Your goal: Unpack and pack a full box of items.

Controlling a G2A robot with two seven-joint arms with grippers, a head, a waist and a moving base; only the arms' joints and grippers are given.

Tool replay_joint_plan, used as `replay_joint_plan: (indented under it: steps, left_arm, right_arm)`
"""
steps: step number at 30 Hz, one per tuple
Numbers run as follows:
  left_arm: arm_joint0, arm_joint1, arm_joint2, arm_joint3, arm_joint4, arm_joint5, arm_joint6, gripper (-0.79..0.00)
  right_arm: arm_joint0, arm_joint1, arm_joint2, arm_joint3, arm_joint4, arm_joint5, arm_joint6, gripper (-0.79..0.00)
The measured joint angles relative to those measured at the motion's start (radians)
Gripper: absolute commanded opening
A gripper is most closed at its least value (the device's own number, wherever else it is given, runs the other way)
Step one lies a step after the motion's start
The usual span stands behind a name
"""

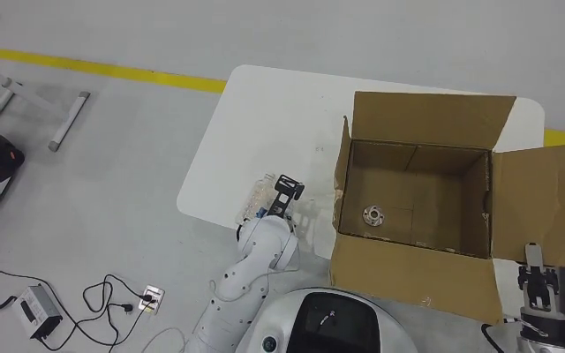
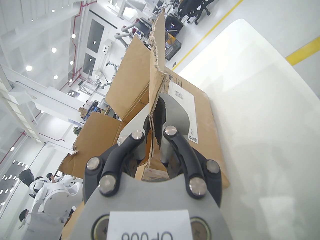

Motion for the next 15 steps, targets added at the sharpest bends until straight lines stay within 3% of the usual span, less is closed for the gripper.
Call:
replay_joint_plan:
  steps: [4, 6, 9, 11, 12, 14, 15]
  left_arm:
    - [-0.017, -0.002, 0.014, 0.032, 0.016, 0.009, 0.006, -0.785]
    - [-0.027, -0.003, 0.018, 0.046, 0.019, 0.015, 0.006, -0.677]
    - [-0.043, -0.005, 0.024, 0.066, 0.029, 0.021, -0.001, -0.585]
    - [-0.051, -0.006, 0.029, 0.077, 0.036, 0.022, -0.005, -0.394]
    - [-0.053, -0.007, 0.03, 0.08, 0.036, 0.022, -0.006, -0.206]
    - [-0.055, -0.008, 0.03, 0.086, 0.033, 0.025, -0.009, 0.0]
    - [-0.056, -0.008, 0.03, 0.089, 0.033, 0.026, -0.01, 0.0]
  right_arm:
    - [0.0, 0.0, 0.0, 0.0, 0.0, 0.0, 0.0, -0.785]
    - [0.0, 0.0, 0.0, 0.0, 0.0, 0.0, 0.0, -0.785]
    - [0.0, 0.0, 0.0, 0.0, 0.0, 0.0, 0.0, -0.785]
    - [0.0, 0.0, 0.0, 0.0, 0.0, 0.0, 0.0, -0.785]
    - [0.0, 0.0, 0.0, 0.0, 0.0, 0.0, 0.0, -0.785]
    - [0.0, 0.0, 0.0, 0.0, 0.0, 0.0, 0.0, -0.785]
    - [0.0, 0.0, 0.0, 0.0, 0.0, 0.0, 0.0, -0.785]
